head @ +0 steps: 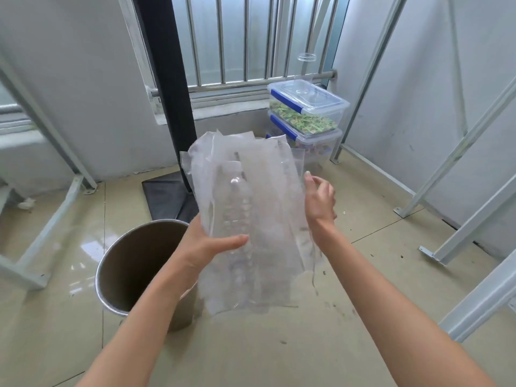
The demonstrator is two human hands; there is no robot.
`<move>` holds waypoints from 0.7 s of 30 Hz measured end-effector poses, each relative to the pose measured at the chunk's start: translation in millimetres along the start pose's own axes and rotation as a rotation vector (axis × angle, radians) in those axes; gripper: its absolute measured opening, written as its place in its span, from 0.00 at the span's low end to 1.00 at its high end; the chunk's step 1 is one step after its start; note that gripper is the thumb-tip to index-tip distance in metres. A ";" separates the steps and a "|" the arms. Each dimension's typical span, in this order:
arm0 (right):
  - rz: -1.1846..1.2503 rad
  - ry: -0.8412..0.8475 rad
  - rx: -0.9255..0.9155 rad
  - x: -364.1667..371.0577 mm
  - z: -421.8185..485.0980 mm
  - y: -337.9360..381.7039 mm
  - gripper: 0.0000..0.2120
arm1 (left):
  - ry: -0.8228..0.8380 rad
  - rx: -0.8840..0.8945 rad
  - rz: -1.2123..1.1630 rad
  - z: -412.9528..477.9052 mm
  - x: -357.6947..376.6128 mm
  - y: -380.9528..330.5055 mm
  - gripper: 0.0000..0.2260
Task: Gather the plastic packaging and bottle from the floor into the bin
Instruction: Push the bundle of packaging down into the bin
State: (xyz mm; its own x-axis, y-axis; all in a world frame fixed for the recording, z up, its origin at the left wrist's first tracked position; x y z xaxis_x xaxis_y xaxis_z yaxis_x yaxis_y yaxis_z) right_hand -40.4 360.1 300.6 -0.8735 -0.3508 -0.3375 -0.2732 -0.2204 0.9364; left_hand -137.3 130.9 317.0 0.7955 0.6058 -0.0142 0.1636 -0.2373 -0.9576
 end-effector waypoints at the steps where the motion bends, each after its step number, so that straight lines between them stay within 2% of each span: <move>1: 0.121 0.129 0.082 10.1 2.6 -8.5 0.25 | 0.022 -0.005 0.013 -4.4 -9.4 -4.3 0.27; 3: 0.399 0.426 0.182 33.7 -7.5 -10.4 0.28 | 0.046 -0.009 0.047 -12.3 -26.3 -11.8 0.24; 6: 0.523 0.708 0.246 55.3 -35.4 9.3 0.35 | -0.007 -0.003 0.079 -13.1 -55.7 -14.4 0.22; 8: 0.564 0.789 0.263 66.4 -49.8 27.0 0.40 | -0.099 0.006 0.094 -11.4 -79.1 -15.7 0.24; 10: 0.608 0.843 0.185 80.2 -59.0 46.7 0.39 | -0.197 0.049 0.107 -8.1 -103.0 -14.7 0.29; 12: 0.590 0.887 0.072 95.3 -72.8 69.5 0.32 | -0.291 0.096 0.089 -5.1 -123.4 -14.0 0.31; 14: 0.432 0.906 -0.062 115.1 -89.6 89.8 0.26 | -0.347 0.135 0.070 -3.2 -136.2 -15.7 0.30; 16: 0.318 0.817 -0.171 138.4 -100.7 105.6 0.19 | -0.373 0.188 0.058 0.2 -146.1 -17.6 0.31; 21: 0.246 0.629 -0.257 201.2 -115.4 110.5 0.16 | -0.500 0.263 0.013 10.0 -176.2 -5.5 0.38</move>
State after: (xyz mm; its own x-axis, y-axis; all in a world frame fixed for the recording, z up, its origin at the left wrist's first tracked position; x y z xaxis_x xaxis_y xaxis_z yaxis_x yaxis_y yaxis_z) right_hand -199.8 160.1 325.0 -0.4793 -0.8581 -0.1843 0.0722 -0.2479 0.9661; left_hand -284.3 33.0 321.8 0.4131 0.9052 -0.0999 -0.0460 -0.0888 -0.9950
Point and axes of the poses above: each hand's wrist, its own z-axis towards the middle knuckle, its own x-axis out of the palm, y = z × x, the point moved 5 cm from there along z, towards the middle knuckle, and after that the axes turned 9 degrees about -x, right-handed, at the moved point
